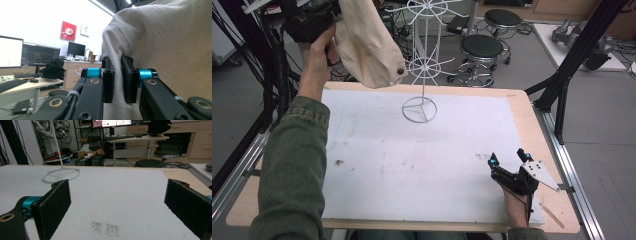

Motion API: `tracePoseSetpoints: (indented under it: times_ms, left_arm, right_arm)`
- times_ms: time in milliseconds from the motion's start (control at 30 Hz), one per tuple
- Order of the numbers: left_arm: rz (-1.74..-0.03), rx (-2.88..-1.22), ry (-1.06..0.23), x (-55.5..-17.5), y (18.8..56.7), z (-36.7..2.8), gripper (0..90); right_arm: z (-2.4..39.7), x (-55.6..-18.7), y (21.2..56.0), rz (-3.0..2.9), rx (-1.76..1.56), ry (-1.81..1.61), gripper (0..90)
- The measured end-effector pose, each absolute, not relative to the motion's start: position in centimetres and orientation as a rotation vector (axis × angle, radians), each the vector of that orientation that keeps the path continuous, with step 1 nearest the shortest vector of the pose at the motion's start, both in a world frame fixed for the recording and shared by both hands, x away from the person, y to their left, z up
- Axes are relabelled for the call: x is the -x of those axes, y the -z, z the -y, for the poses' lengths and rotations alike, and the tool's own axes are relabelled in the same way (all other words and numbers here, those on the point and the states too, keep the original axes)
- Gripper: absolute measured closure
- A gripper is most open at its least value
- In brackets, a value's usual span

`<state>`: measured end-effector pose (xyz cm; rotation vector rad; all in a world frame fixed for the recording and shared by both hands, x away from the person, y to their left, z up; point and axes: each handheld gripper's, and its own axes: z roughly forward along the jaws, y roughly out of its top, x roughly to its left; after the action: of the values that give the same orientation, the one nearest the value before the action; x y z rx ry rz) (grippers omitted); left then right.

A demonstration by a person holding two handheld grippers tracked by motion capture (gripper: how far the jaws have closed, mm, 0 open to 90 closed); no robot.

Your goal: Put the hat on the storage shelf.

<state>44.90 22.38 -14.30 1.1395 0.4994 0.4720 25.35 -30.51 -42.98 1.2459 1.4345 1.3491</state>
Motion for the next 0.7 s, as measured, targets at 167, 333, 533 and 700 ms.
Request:
tracePoseSetpoints:
  times_ms: [167,333,533,700]
  left_arm:
    - [-0.514,-1.133,-0.470,-46.0,13.7,-22.0,80.7]
    - [-0.558,-1.105,-0.454,-47.5,13.7,-21.8,80.7]
    - [-0.650,-1.056,-0.432,-48.9,14.0,-21.0,80.7]
    - [-0.718,-1.094,-0.480,-49.5,14.0,-20.2,80.7]
  right_arm:
    - [30.5,-25.3,43.0,-1.442,-1.244,-1.345,5.9]
    - [30.5,-25.2,42.9,-1.452,-1.241,-1.349,5.9]
    - [30.4,-25.2,42.9,-1.457,-1.243,-1.356,5.9]
    - [30.4,-25.1,42.9,-1.454,-1.240,-1.360,5.9]
